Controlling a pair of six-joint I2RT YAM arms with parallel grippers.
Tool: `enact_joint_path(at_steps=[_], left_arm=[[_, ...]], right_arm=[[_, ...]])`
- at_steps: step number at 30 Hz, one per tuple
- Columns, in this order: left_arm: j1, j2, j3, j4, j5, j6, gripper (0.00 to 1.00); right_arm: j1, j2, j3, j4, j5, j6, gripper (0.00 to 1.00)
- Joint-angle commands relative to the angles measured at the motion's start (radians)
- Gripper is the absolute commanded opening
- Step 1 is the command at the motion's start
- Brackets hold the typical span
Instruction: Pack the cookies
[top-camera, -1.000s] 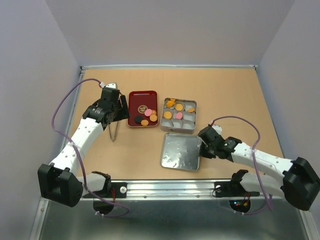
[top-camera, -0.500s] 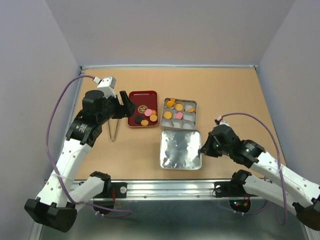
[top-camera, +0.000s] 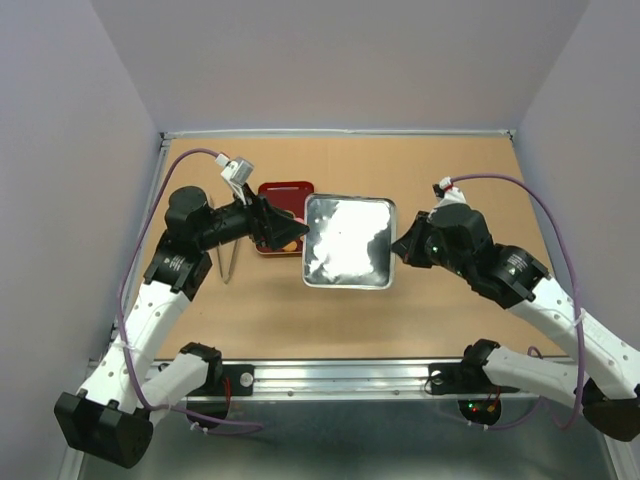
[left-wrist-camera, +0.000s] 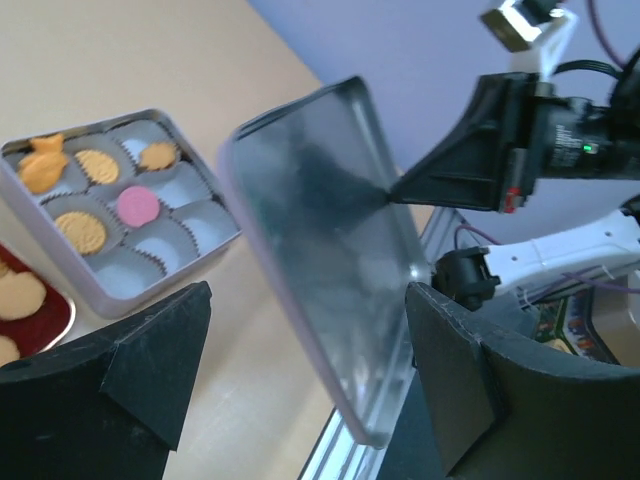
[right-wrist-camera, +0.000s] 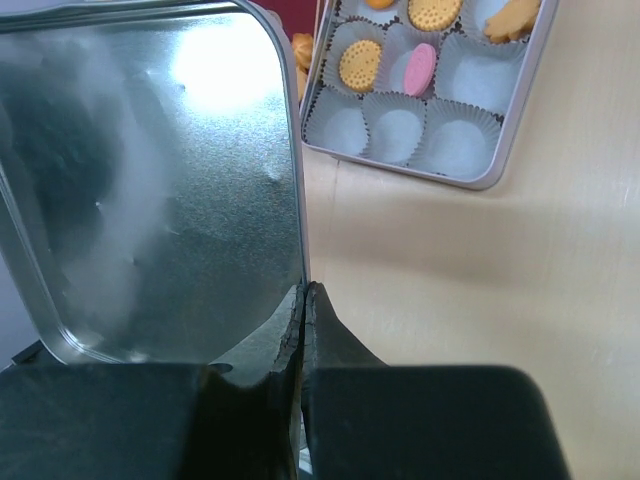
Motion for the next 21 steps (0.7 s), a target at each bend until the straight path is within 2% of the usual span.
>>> enact_joint_path(at_steps=[1, 4, 6, 12, 18, 21], left_arm=[[-0.001, -0.047, -0.024, 0.193, 0.145, -0.069, 0.92], [-0.003, -0.037, -0.028, 0.177, 0.127, -0.051, 0.93], [-0.003, -0.006, -0.022, 0.085, 0.055, -0.017, 0.92], [-0.003, 0.017, -0.024, 0.031, -0.058, 0.015, 0.92], [-0.003, 0.049, -0.053, 0.110, 0.028, -0.033, 0.86], [-0.003, 0.051, -0.090, 0.225, 0.100, -0.079, 0.85]], right_arm=[[-0.001, 0.026, 0.099, 0.070, 0.014, -0.040, 0.00], [-0.002, 0.032, 0.109, 0.087, 0.017, -0.045, 0.01], [0.000, 0.033, 0.109, 0.093, 0.019, -0.050, 0.00], [0.000, 0.010, 0.096, 0.102, 0.022, -0.048, 0.01], [-0.001, -0.002, 0.076, 0.121, 0.025, -0.042, 0.00], [-0.002, 0.027, 0.063, 0.205, 0.014, -0.050, 0.00]])
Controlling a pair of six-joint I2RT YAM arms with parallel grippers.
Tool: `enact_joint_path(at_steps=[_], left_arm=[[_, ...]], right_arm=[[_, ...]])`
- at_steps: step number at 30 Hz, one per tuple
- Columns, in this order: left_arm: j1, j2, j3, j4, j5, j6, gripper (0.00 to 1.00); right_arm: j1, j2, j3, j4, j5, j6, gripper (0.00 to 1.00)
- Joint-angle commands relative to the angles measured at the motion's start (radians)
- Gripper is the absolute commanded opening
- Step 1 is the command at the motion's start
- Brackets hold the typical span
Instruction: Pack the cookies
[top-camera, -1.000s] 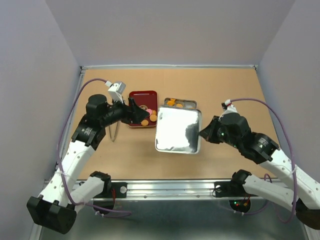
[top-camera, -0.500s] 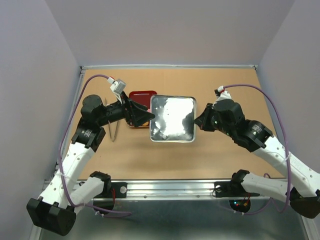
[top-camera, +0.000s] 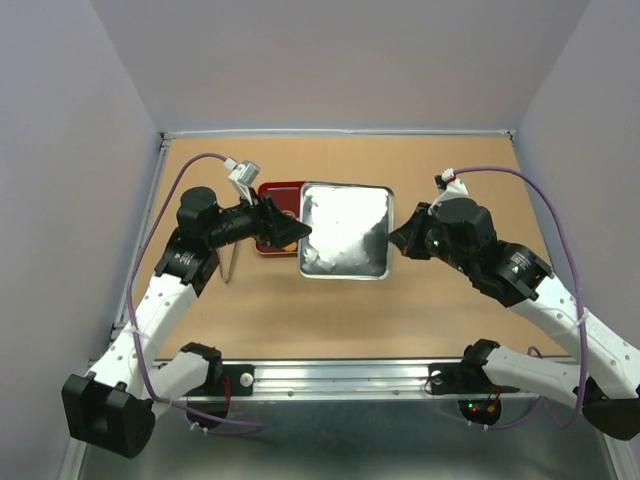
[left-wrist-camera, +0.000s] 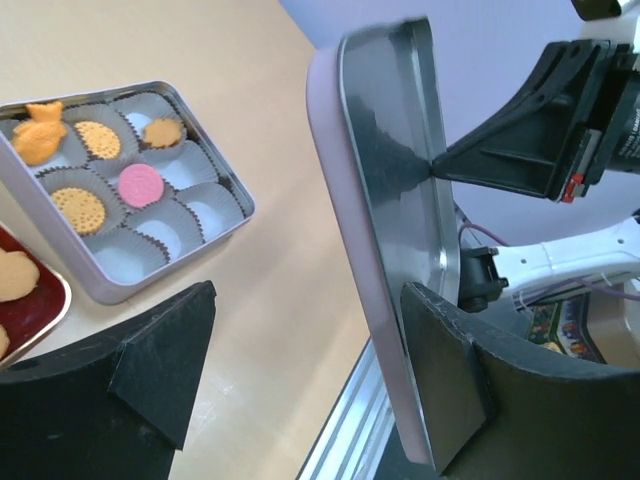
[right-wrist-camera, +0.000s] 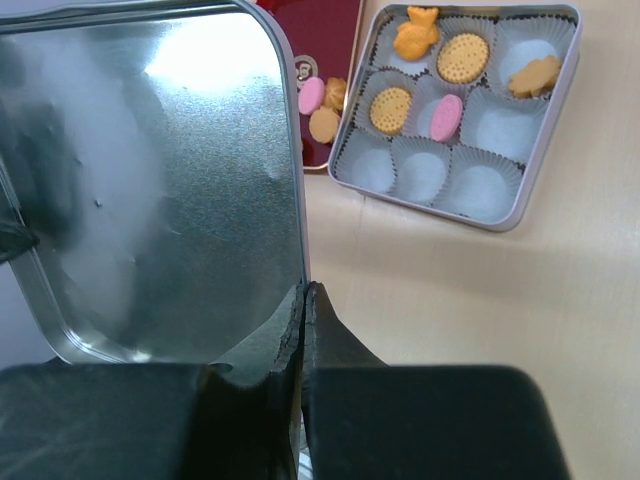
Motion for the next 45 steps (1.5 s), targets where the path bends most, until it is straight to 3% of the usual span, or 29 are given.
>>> enact_joint_path(at_steps=[1, 5, 8, 9, 10, 15, 17, 18, 19, 20, 23, 27, 33, 39, 45], left_arm=[[-0.003, -0.006, -0.065, 0.192, 0.111, -0.089, 0.85], [-0.005, -0.027, -0.083, 0.321, 0.151, -0.140, 0.76], [-0.005, -0.037, -0.064, 0.322, 0.147, -0.126, 0.59], [-0.005, -0.041, -0.056, 0.319, 0.142, -0.120, 0.52], [-0.005, -0.044, -0.043, 0.309, 0.133, -0.109, 0.39], [-0.010, -0.027, 0.016, 0.178, 0.029, 0.012, 0.00], [-0.013, -0.023, 0.028, 0.136, 0.004, 0.043, 0.00], [-0.016, -0.020, 0.040, 0.125, -0.016, 0.067, 0.00], [-0.019, -0.018, 0.051, 0.112, -0.030, 0.083, 0.00], [-0.020, -0.018, 0.059, 0.080, -0.049, 0.098, 0.00], [-0.032, -0.024, 0.097, 0.011, -0.164, 0.169, 0.00], [-0.078, -0.043, 0.135, -0.034, -0.433, 0.265, 0.00], [-0.241, -0.049, 0.145, -0.037, -0.889, 0.458, 0.00], [-0.416, -0.104, 0.099, 0.087, -1.143, 0.638, 0.00], [-0.687, -0.087, 0.088, 0.151, -1.408, 0.866, 0.00]], right_arm=[[-0.002, 0.022, 0.029, 0.171, 0.001, -0.014, 0.00], [-0.002, 0.092, 0.045, 0.241, -0.028, -0.021, 0.01], [-0.002, 0.102, 0.028, 0.267, -0.045, -0.013, 0.00], [0.000, 0.103, 0.023, 0.271, -0.046, -0.007, 0.00], [-0.001, 0.105, 0.018, 0.276, -0.051, -0.005, 0.00], [0.000, 0.108, 0.028, 0.287, -0.048, 0.002, 0.02], [0.000, 0.108, 0.032, 0.288, -0.045, -0.001, 0.20], [-0.001, 0.108, 0.038, 0.287, -0.043, -0.005, 0.36], [-0.002, 0.108, 0.038, 0.287, -0.042, -0.007, 0.55], [-0.002, 0.105, 0.041, 0.287, -0.039, -0.008, 0.80], [0.000, 0.091, 0.043, 0.285, -0.046, -0.007, 1.00], [-0.001, 0.034, 0.038, 0.280, -0.071, 0.034, 1.00], [0.000, 0.026, 0.144, 0.276, -0.140, 0.189, 1.00], [-0.001, 0.158, 0.360, 0.262, -0.245, 0.341, 1.00], [-0.014, 0.324, 0.498, 0.264, -0.382, 0.435, 1.00]])
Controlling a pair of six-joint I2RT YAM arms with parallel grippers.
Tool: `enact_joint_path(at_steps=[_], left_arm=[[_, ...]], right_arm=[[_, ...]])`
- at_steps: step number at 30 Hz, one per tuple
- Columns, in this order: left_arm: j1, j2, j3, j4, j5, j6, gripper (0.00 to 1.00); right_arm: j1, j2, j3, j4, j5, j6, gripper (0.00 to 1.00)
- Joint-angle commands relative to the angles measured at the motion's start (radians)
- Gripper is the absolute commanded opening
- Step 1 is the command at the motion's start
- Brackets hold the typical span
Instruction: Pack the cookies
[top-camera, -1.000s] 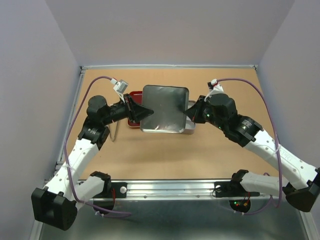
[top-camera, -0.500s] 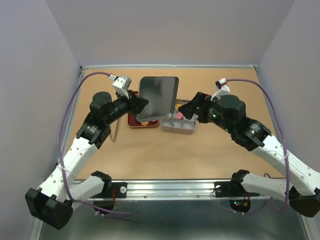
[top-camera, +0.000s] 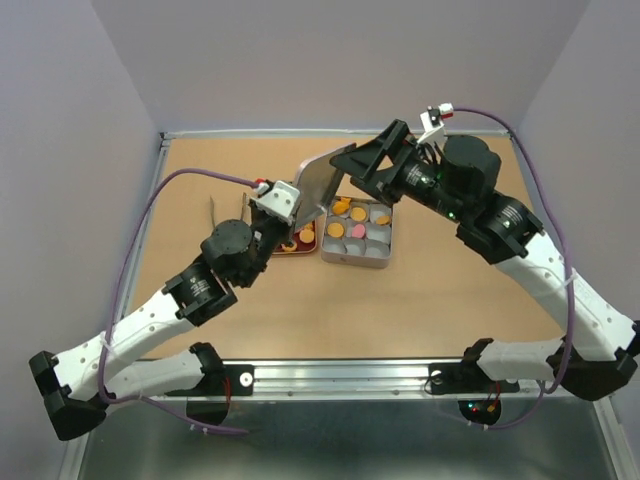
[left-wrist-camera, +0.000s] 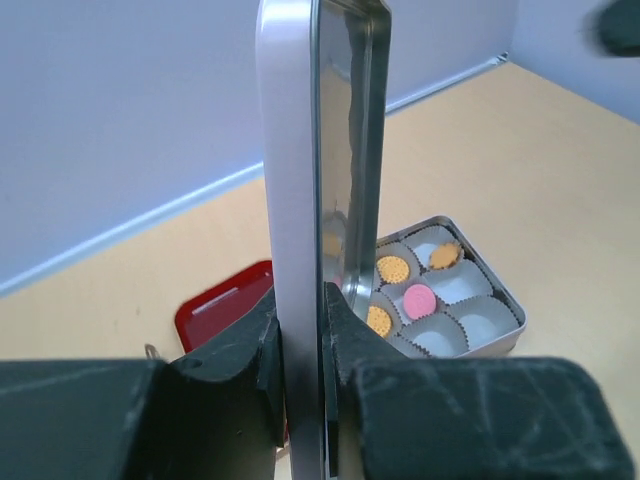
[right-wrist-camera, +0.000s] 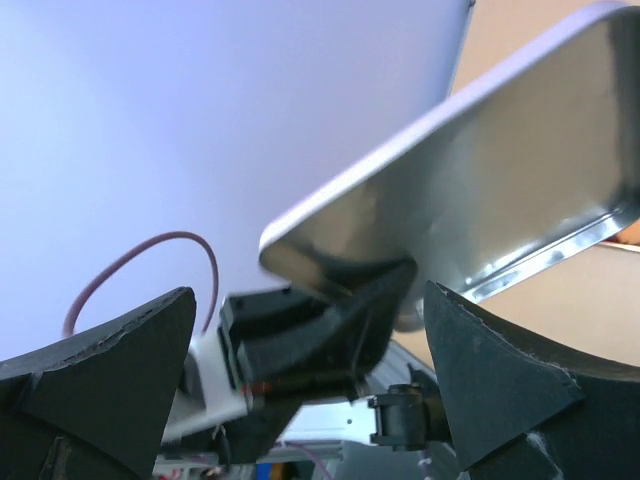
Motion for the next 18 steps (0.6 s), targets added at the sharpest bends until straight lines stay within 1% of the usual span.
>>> enact_joint_path(at_steps=[1, 2, 5, 7, 8, 10, 11, 13, 14, 15, 16, 17, 18], left_arm=[[-0.137, -0.006, -0.013, 0.151, -0.273, 0.219, 0.00], [-0.203, -0.007, -0.025, 0.206, -0.361, 0.286, 0.00], [-0.269, 0.006, -0.047, 0.249, -0.459, 0.354, 0.00], [-0.329, 0.020, -0.068, 0.326, -0.563, 0.458, 0.00], [-0.372, 0.029, -0.117, 0.466, -0.653, 0.597, 0.00], [-0.409, 0.048, -0.206, 0.641, -0.721, 0.772, 0.00], [-0.420, 0.075, -0.229, 0.806, -0.761, 0.931, 0.00], [-0.431, 0.106, -0.283, 0.959, -0.778, 1.045, 0.00], [-0.437, 0.121, -0.294, 1.004, -0.781, 1.098, 0.00], [-0.440, 0.149, -0.305, 1.105, -0.789, 1.141, 0.00], [-0.454, 0.161, -0.314, 1.160, -0.789, 1.184, 0.00], [-0.461, 0.175, -0.331, 1.293, -0.792, 1.286, 0.00], [-0.469, 0.209, -0.338, 1.378, -0.793, 1.343, 0.00]], right_arm=[[-0.015, 0.080, 0.102, 0.019, -0.136, 0.107, 1.00], [-0.016, 0.098, 0.109, 0.021, -0.145, 0.116, 1.00], [-0.018, 0.103, 0.100, 0.023, -0.164, 0.132, 1.00], [-0.018, 0.097, 0.084, 0.021, -0.170, 0.144, 1.00], [-0.018, 0.094, 0.062, 0.021, -0.175, 0.147, 1.00], [-0.018, 0.079, 0.040, 0.021, -0.179, 0.153, 1.00], [-0.016, 0.074, 0.020, 0.021, -0.181, 0.147, 1.00], [-0.020, 0.062, -0.006, 0.019, -0.190, 0.140, 1.00], [-0.021, 0.057, -0.020, 0.019, -0.196, 0.138, 1.00], [-0.020, 0.056, -0.049, 0.019, -0.205, 0.138, 1.00], [-0.020, 0.057, -0.060, 0.019, -0.217, 0.138, 0.99], [-0.018, 0.060, -0.071, 0.019, -0.243, 0.138, 0.98], [-0.020, 0.062, -0.080, 0.021, -0.254, 0.133, 0.98]])
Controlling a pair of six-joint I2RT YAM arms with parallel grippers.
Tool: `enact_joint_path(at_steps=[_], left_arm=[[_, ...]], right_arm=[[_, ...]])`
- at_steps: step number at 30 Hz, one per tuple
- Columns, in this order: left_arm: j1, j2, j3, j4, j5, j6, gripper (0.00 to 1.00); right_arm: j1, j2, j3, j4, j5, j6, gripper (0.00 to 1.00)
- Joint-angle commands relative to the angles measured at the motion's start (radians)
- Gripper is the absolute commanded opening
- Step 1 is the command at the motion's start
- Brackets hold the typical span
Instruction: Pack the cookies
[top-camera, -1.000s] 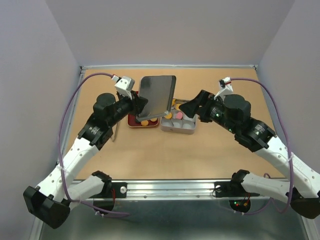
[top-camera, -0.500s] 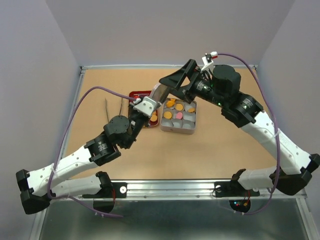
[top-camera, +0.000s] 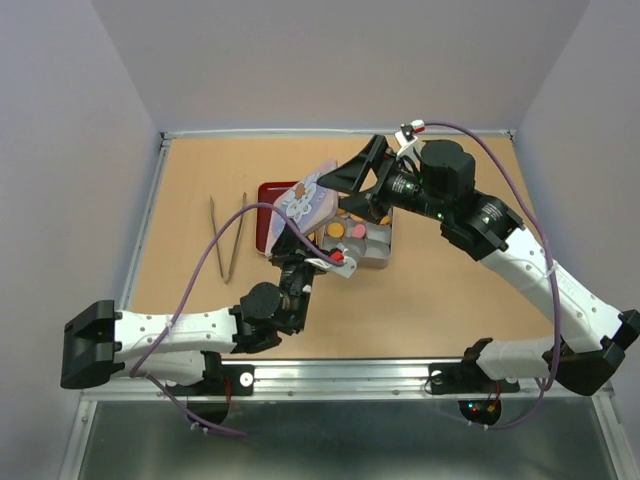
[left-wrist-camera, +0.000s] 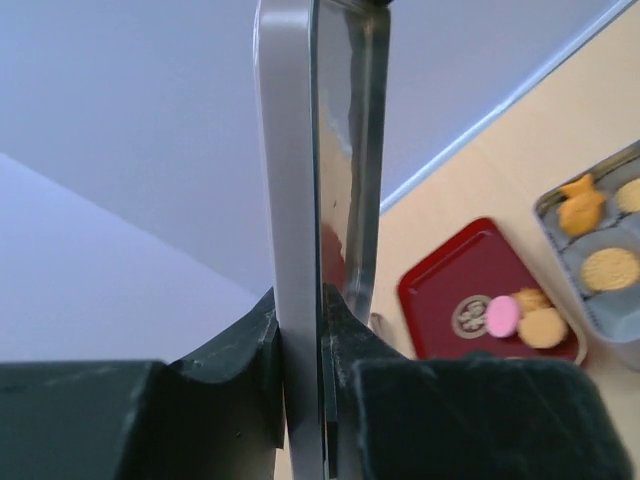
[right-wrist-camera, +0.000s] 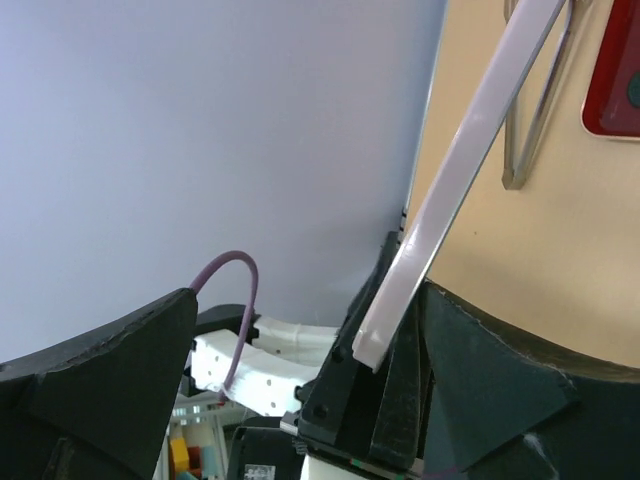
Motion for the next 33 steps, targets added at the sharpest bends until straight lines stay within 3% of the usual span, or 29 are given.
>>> enact_joint_path(at_steps=[1, 2, 4, 5, 9, 14, 19, 20, 22, 23, 26, 31, 33], left_arm=[[-0.038, 0.049, -0.029, 0.596, -0.083, 0.476, 0.00], [-0.043, 0.072, -0.033, 0.692, -0.080, 0.546, 0.00], [-0.061, 0.151, -0.041, 1.038, -0.049, 0.765, 0.00], [-0.063, 0.183, -0.040, 1.114, -0.031, 0.840, 0.00], [-0.081, 0.262, -0.024, 1.125, 0.005, 0.879, 0.00], [-0.100, 0.251, 0.005, 1.125, 0.019, 0.875, 0.00], [-0.138, 0.237, 0.011, 1.127, 0.031, 0.872, 0.00], [-0.146, 0.228, 0.016, 1.127, 0.028, 0.870, 0.00], [-0.156, 0.218, 0.023, 1.125, 0.023, 0.872, 0.00], [-0.160, 0.210, 0.031, 1.125, 0.017, 0.872, 0.00], [-0.161, 0.199, 0.039, 1.125, 0.000, 0.872, 0.00], [-0.161, 0.205, 0.054, 1.125, -0.032, 0.884, 0.01], [-0.161, 0.214, 0.065, 1.125, -0.067, 0.887, 0.17]], right_arm=[[-0.008, 0.000, -0.056, 0.024, -0.084, -0.002, 0.97], [-0.008, -0.001, -0.065, 0.024, -0.090, -0.005, 0.95], [-0.008, -0.003, -0.087, 0.026, -0.101, -0.012, 0.94], [-0.008, -0.001, -0.093, 0.024, -0.106, -0.014, 0.94], [-0.007, 0.000, -0.125, 0.024, -0.113, -0.023, 0.93], [-0.010, -0.017, -0.162, 0.024, -0.080, -0.054, 0.89], [-0.013, -0.004, -0.171, 0.026, -0.064, -0.072, 0.65], [-0.011, -0.001, -0.170, 0.026, -0.057, -0.075, 0.52], [-0.013, -0.001, -0.168, 0.027, -0.049, -0.083, 0.38], [-0.013, -0.001, -0.167, 0.026, -0.041, -0.086, 0.23], [-0.013, -0.009, -0.171, 0.027, -0.029, -0.091, 0.02], [-0.013, -0.036, -0.190, 0.026, -0.002, -0.094, 0.00], [-0.013, -0.047, -0.196, 0.026, 0.029, -0.100, 0.01]])
